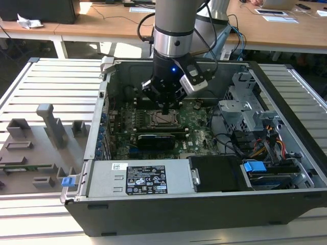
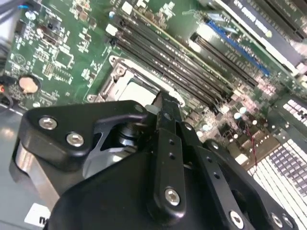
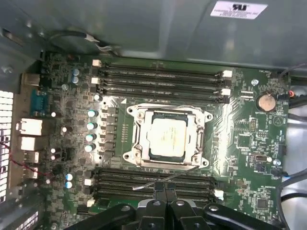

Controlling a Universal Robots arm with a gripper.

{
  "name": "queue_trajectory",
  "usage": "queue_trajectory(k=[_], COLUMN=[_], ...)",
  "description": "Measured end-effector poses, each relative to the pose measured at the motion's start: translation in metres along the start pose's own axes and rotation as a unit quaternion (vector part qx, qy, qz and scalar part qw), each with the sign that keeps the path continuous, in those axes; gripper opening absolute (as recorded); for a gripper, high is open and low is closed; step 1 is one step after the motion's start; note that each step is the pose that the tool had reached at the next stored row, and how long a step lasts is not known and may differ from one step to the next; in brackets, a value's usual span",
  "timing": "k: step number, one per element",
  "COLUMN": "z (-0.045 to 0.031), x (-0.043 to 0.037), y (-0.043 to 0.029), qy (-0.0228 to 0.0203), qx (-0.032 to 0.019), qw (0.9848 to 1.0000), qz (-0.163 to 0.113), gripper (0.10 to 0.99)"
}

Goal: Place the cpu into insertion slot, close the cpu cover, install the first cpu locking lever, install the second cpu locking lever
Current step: 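Install the second cpu locking lever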

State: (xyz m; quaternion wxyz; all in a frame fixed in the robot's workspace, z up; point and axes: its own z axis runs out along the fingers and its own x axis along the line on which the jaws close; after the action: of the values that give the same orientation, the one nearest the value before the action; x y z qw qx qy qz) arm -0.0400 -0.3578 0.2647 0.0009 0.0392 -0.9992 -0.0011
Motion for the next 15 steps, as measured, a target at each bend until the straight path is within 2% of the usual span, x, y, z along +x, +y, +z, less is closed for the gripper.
queue_trajectory(k=[7, 12, 15], z=[0.0155, 0.0277, 0.0338], x=[0.0033, 0.0174, 0.0224], y=[0.0001, 0.0012, 0.0012], qy=[0.0000, 0.0000, 0.0000], qx=[0.0000, 0.0000, 0.0000], qw=[1.0000, 1.0000, 1.0000], qz=[0.000, 0.000, 0.000], gripper=[0.106, 0.106, 0.106])
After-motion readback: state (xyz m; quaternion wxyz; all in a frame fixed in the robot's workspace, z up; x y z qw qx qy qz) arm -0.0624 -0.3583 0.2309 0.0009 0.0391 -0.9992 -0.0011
